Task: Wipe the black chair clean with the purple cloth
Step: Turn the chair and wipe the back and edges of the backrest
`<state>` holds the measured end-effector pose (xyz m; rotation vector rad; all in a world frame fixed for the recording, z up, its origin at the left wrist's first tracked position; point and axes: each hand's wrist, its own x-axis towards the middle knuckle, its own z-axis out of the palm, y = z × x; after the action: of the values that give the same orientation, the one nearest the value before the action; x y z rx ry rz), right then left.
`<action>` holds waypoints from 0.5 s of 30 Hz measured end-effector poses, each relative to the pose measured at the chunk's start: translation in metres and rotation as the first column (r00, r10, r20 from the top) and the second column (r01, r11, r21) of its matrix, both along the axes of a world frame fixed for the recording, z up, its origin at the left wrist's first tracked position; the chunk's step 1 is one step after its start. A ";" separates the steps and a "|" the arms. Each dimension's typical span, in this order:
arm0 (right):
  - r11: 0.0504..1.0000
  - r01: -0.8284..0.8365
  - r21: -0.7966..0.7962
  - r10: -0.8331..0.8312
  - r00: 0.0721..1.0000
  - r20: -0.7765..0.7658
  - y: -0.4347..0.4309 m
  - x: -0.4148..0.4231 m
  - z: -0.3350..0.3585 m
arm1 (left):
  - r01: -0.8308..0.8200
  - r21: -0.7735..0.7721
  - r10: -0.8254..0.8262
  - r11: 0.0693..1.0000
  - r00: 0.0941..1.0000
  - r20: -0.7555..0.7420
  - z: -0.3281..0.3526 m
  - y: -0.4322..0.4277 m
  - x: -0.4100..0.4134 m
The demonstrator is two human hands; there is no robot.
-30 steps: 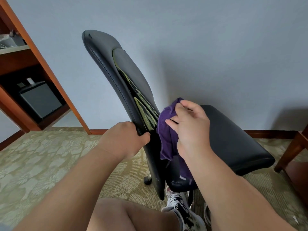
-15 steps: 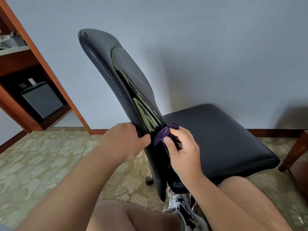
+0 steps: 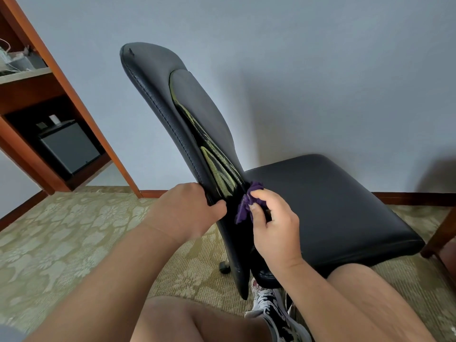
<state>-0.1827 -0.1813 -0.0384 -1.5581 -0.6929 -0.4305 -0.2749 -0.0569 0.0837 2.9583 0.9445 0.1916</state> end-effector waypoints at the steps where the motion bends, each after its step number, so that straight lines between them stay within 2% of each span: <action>1: 1.000 -0.004 -0.016 0.003 1.000 -0.017 -0.001 0.001 -0.002 | -0.001 0.006 0.001 1.000 1.000 0.004 -0.001 0.001 0.000; 5: 1.000 -0.016 0.011 0.016 0.999 -0.049 0.001 -0.001 0.009 | 0.003 0.007 -0.003 1.000 1.000 0.004 -0.002 0.004 0.002; 10: 0.998 -0.032 0.052 0.030 0.999 0.038 0.012 0.000 0.041 | 0.021 0.011 -0.021 1.000 1.000 -0.003 -0.001 0.004 0.001; 15: 0.998 -0.059 0.022 0.057 0.997 0.057 0.006 0.004 0.024 | 0.004 0.041 -0.003 0.999 1.000 -0.020 0.000 0.005 0.003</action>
<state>-0.1790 -0.1756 -0.0141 -1.5049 -0.7723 -0.4393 -0.2722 -0.0523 0.0838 3.0045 0.9484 0.1833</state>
